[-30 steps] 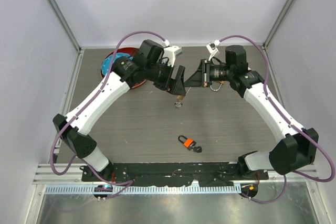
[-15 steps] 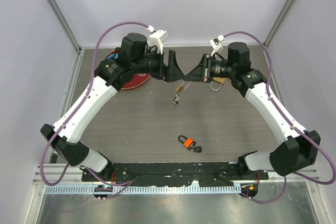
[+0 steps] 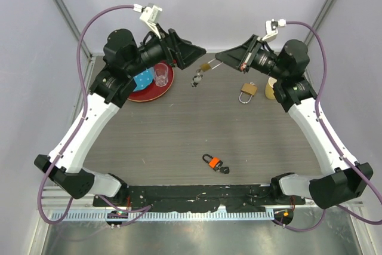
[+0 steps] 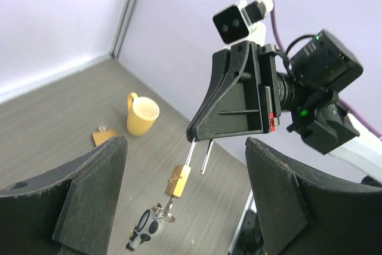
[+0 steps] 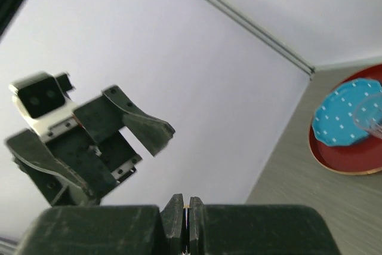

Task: Lock with the key
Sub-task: Lock the lock.

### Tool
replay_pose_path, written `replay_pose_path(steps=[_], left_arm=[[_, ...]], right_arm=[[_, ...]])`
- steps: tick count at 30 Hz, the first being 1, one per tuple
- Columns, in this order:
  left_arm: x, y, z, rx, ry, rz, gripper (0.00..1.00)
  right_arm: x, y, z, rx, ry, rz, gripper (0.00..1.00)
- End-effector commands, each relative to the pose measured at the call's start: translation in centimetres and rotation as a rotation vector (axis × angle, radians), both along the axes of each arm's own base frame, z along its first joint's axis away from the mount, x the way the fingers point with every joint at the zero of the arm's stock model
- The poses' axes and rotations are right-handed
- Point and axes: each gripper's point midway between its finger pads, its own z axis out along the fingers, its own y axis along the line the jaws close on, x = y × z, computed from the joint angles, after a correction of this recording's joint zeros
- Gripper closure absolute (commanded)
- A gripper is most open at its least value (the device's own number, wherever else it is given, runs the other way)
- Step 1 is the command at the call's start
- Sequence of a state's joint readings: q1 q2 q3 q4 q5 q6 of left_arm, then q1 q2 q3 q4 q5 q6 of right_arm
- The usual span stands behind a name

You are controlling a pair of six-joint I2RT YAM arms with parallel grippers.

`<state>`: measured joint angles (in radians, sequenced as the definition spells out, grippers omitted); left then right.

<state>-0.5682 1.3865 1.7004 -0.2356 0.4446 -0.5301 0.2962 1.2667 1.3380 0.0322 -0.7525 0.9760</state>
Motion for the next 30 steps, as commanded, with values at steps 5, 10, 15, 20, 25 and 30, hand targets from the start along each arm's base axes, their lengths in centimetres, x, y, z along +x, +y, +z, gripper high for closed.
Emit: replay_pose_path(steps=[5,10,15,20,25,30], left_arm=[[-0.2,0.2,5.3,-0.174,-0.177,-0.047,0.17],[0.3,-0.6,4.4,-0.182,-0.165,-0.084,0.17],[0.3,-2.0,3.5,-0.197,-0.109,-0.176,0.19],[1.0,-3.4,2.2,-0.200,-0.060,-0.238,0.28],[0.7,-3.9,1.9,-0.200,-0.039,-0.283,0.33],[0.7,-4.2,1.2,-0.200,-0.011,-0.303,0.38]], right_arm=[[0.0,-3.6,8.1,0.373,0.045,-0.049,0.98],[0.4,-3.9,7.5,0.377,0.113,-0.046,0.98],[0.7,-4.2,7.1,0.371,0.150,-0.059,0.98],[1.0,-4.3,6.8,0.367,0.166,-0.067,0.98],[1.2,-4.4,6.5,0.363,0.174,-0.073,0.98],[1.4,-4.4,6.2,0.355,0.182,-0.071,0.98]])
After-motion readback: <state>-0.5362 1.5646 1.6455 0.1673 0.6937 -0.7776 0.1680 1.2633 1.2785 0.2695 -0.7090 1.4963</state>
